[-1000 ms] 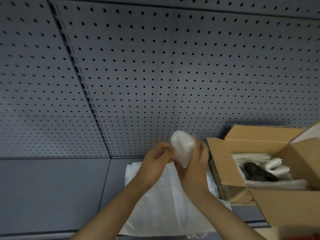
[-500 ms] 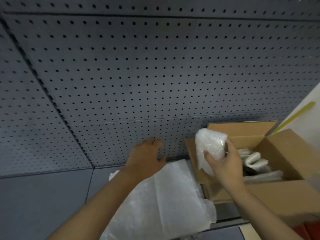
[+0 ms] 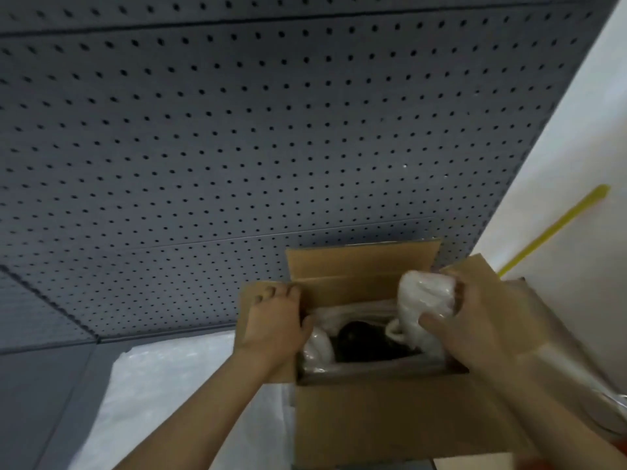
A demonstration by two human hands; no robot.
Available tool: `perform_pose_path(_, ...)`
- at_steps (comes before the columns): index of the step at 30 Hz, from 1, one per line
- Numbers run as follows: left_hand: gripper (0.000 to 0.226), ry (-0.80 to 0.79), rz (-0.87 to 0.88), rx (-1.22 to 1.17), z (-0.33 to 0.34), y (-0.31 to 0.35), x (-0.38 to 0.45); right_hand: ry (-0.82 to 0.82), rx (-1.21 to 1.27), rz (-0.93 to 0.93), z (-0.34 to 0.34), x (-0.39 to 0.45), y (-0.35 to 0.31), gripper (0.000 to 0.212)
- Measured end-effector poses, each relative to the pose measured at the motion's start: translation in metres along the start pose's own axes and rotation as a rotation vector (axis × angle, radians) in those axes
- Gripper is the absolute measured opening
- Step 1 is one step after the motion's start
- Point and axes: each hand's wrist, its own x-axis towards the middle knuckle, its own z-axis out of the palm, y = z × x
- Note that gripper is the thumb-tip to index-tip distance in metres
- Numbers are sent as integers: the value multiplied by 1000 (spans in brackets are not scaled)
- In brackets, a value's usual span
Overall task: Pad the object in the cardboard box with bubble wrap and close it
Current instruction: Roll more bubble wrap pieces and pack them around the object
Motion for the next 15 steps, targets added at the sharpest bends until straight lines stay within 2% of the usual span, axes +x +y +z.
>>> perform_pose_path(3,49,-13,-96,53,25,15,8,-37,-43,-154,-24,15,17,75)
perform_pose_path(7,56,34,-168,84,43,18,11,-307,-66,-207,-35,35,24,67)
perform_pose_path(10,58,62,-186,78,49,16,13,-470,-234,-250,-37,49,25,60)
perform_pose_path(15,61,33,-209,56,56,12,11,-771,-635,-305,-35,64,23,60)
